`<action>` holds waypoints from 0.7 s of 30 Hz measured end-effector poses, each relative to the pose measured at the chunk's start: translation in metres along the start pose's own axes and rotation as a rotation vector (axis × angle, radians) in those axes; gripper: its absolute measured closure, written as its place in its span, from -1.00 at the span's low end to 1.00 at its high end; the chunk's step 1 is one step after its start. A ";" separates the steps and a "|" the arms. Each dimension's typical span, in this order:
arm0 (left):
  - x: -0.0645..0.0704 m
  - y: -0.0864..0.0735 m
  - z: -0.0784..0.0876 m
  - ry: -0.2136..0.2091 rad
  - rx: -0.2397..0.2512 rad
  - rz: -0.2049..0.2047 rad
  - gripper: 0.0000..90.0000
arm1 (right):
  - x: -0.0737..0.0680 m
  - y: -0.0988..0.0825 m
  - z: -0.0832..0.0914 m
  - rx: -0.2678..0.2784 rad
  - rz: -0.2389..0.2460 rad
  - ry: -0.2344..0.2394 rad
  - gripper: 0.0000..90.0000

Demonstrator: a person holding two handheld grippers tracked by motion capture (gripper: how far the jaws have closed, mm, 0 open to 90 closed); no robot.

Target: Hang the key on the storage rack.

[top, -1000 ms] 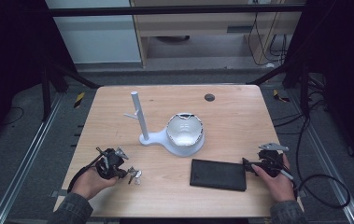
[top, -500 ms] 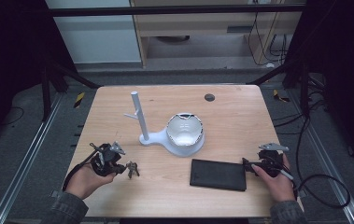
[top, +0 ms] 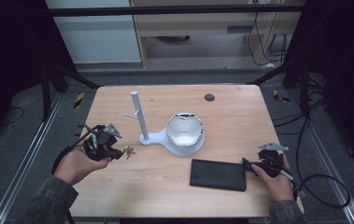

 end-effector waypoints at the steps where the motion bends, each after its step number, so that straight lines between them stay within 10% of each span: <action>1: 0.000 0.002 0.003 0.000 0.010 0.001 0.97 | 0.000 0.000 0.000 0.000 0.000 0.000 -0.96; 21: -0.019 0.012 0.040 0.009 0.061 -0.009 0.97 | 0.000 0.001 -0.001 -0.004 -0.008 -0.006 -0.99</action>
Point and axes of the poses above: each handheld gripper's, and its own axes: z roughly backward along the jaws, y roughly out of its top, x roughly to its right, the point moved 5 cm from there along -z, roughly forward along the jaws, and after that the axes turned 2 degrees about -x, right-handed, at the moved point
